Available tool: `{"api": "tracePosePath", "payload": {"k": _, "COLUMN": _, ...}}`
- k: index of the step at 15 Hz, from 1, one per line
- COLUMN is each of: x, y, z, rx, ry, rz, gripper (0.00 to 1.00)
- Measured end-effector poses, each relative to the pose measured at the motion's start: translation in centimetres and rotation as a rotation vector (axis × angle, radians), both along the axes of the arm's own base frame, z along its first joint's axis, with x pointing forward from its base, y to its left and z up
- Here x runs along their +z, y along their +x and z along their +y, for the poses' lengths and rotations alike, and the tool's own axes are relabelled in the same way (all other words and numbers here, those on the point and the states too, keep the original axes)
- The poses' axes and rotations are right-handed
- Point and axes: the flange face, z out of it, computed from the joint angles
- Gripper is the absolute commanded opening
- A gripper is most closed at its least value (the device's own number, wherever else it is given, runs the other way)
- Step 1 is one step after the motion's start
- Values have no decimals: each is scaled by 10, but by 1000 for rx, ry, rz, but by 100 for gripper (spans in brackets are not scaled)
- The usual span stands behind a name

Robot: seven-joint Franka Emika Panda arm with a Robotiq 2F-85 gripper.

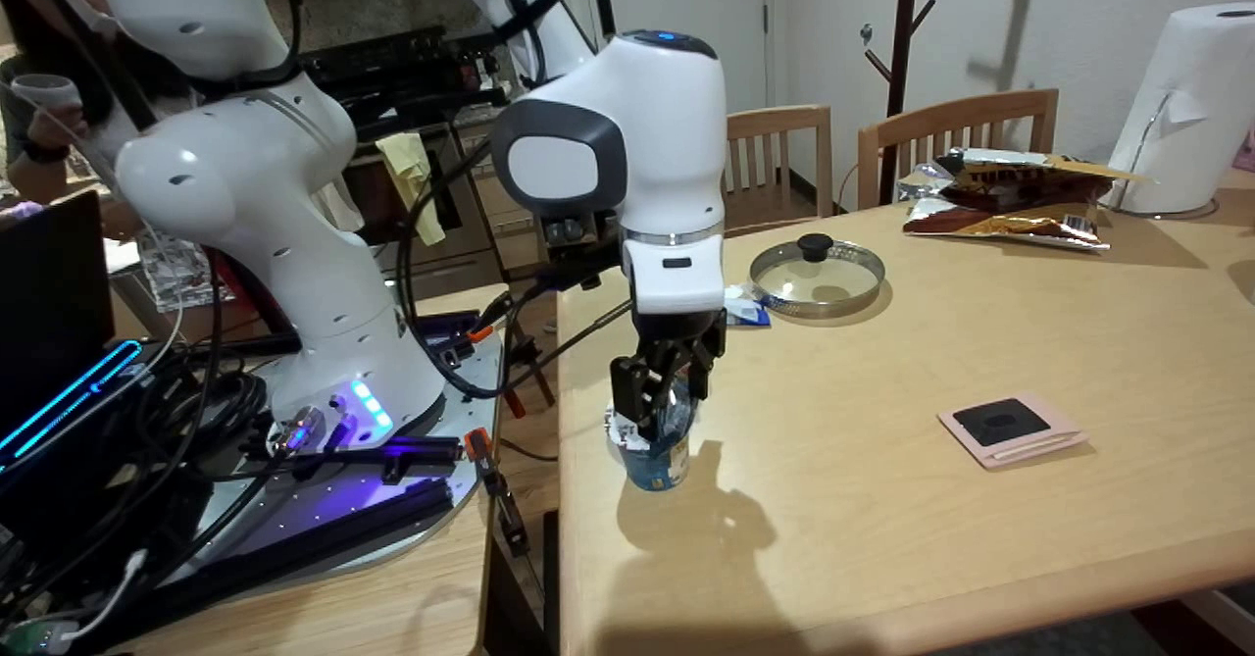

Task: Push the plastic wrap off the tub, then pick the tub and move it slightly up on the table

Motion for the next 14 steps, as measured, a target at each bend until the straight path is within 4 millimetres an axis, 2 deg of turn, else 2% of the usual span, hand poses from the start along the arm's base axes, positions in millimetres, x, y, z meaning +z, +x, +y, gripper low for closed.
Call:
{"api": "tracePosePath", "payload": {"k": 3, "x": 2, "y": 4, "z": 0, "rx": 11, "ry": -4, "rz": -10, "gripper": 34}}
{"api": "tracePosePath", "payload": {"k": 8, "x": 14, "y": 21, "z": -1, "rx": 71, "ry": -35, "rz": -85, "gripper": 3}}
{"api": "tracePosePath", "payload": {"k": 14, "x": 31, "y": 44, "z": 0, "rx": 149, "ry": -57, "rz": -130, "gripper": 1}}
